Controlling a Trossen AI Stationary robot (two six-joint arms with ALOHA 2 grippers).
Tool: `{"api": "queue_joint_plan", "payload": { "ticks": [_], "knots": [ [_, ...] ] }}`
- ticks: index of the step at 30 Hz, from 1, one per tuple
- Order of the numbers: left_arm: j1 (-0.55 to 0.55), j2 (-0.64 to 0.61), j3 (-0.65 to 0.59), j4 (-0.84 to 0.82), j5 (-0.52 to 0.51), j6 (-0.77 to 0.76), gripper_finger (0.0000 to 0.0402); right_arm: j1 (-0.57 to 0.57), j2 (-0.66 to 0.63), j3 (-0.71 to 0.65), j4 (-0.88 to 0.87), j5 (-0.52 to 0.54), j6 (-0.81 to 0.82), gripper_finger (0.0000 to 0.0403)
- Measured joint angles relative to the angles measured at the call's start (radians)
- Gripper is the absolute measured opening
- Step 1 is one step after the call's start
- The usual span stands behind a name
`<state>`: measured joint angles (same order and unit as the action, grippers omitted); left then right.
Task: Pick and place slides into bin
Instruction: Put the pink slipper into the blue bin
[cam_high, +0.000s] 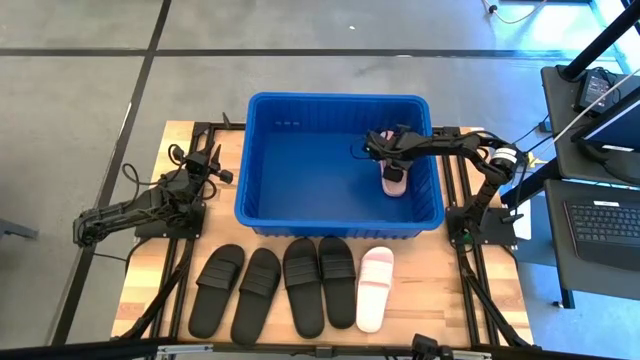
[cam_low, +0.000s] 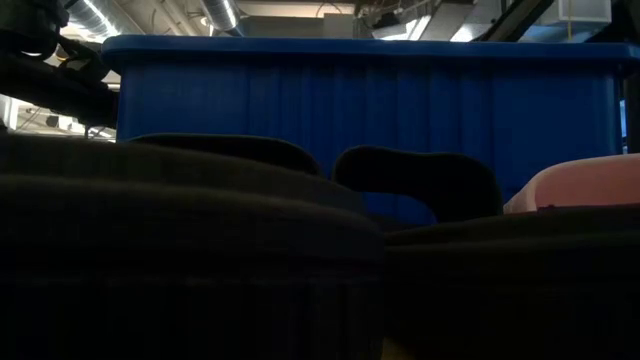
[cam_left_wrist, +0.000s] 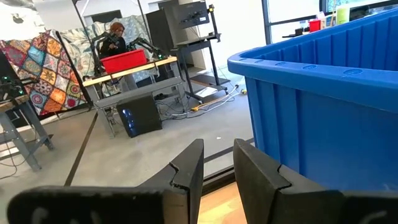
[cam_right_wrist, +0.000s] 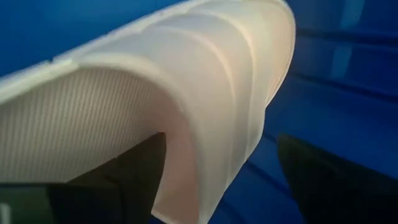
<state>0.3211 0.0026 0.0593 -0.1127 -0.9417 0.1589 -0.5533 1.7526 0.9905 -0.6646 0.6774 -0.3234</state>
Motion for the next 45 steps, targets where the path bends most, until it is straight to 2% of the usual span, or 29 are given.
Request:
{"api": "queue_joint_plan", "payload": {
  "ticks": [7, 14, 20, 26, 36, 45],
  "knots": [
    [0.0, 0.0, 0.0, 0.0, 0.0, 0.0, 0.0082, 0.003, -0.002, 0.02, -0.044, -0.034, 0.016, 0.031],
    [0.0, 0.0, 0.0, 0.0, 0.0, 0.0, 0.0082, 0.034, -0.003, 0.116, -0.144, -0.055, 0.053, 0.0311],
    [0.0, 0.0, 0.0, 0.0, 0.0, 0.0, 0.0082, 0.063, -0.004, 0.239, -0.315, -0.129, 0.114, 0.031],
    [0.0, 0.0, 0.0, 0.0, 0.0, 0.001, 0.0082, 0.11, -0.004, 0.419, -0.524, -0.213, 0.217, 0.031],
    [0.0, 0.0, 0.0, 0.0, 0.008, -0.018, 0.0082, 0.299, -0.004, 0.756, -0.693, -0.237, 0.313, 0.031],
    [0.0, 0.0, 0.0, 0.0, 0.013, -0.018, 0.0082, 0.546, -0.004, 0.994, -0.789, -0.272, 0.479, 0.031]
  ]
}}
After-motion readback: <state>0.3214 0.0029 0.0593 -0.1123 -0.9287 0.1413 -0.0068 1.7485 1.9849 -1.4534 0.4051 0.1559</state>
